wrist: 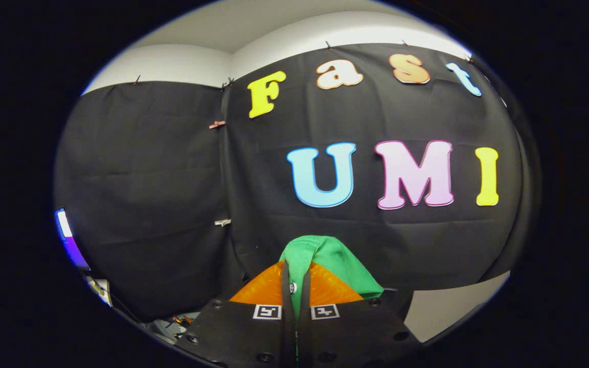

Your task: Put the clothes into the washing machine and then close the washing machine lid.

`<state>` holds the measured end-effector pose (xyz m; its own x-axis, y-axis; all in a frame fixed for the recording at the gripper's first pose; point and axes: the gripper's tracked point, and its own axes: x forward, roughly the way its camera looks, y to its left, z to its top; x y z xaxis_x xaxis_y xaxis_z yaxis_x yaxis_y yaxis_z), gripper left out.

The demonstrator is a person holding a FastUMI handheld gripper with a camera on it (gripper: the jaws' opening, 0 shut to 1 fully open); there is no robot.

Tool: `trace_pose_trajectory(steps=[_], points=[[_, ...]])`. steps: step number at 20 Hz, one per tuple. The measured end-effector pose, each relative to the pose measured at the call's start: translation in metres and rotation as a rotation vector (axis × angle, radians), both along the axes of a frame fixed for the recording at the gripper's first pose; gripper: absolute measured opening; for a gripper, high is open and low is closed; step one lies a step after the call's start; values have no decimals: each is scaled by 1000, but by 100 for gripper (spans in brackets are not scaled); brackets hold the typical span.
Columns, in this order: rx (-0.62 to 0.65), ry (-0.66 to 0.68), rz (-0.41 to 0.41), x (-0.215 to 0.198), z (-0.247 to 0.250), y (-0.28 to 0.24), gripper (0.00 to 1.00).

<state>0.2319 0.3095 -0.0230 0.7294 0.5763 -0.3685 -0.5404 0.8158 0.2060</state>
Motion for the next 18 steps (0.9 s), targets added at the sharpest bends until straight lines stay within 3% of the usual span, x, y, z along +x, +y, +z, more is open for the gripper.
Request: trace_pose_trajectory(steps=[9,18], points=[[-67,137,158,1,-139,47,6],[-127,326,155,27,-252,39,7]])
